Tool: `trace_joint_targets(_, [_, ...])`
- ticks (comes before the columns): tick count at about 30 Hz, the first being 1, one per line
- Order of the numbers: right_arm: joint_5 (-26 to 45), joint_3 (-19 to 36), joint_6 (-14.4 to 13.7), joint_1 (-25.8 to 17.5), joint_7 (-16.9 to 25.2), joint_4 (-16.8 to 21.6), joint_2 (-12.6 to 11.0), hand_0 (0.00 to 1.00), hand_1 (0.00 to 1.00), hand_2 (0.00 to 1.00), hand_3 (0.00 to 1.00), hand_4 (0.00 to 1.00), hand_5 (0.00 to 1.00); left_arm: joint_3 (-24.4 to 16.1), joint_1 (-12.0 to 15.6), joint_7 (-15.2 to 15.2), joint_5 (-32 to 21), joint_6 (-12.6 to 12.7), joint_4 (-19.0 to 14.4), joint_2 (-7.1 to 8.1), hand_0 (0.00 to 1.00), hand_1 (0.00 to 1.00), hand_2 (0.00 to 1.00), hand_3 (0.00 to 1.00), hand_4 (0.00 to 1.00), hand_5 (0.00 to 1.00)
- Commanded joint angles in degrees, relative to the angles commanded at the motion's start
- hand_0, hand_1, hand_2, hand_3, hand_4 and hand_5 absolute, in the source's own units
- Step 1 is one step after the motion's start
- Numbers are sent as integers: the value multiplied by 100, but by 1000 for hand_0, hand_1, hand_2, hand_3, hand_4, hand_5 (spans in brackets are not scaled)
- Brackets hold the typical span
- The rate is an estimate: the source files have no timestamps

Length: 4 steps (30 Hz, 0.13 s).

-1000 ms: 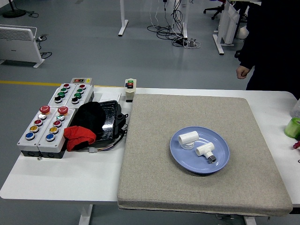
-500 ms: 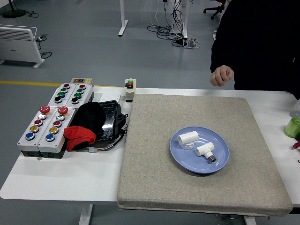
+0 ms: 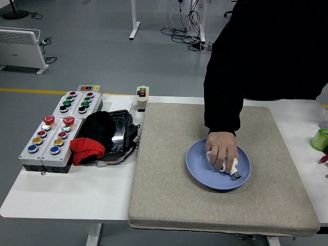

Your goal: Pick pipe place plate twice

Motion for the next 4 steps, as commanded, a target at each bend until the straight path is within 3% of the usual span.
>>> trace_joint_targets(4, [8, 36, -12, 3, 5, 5, -3, 831, 790, 911, 825, 565, 517, -4, -19, -6, 12, -2, -1, 1, 695, 684, 707, 646, 309, 998])
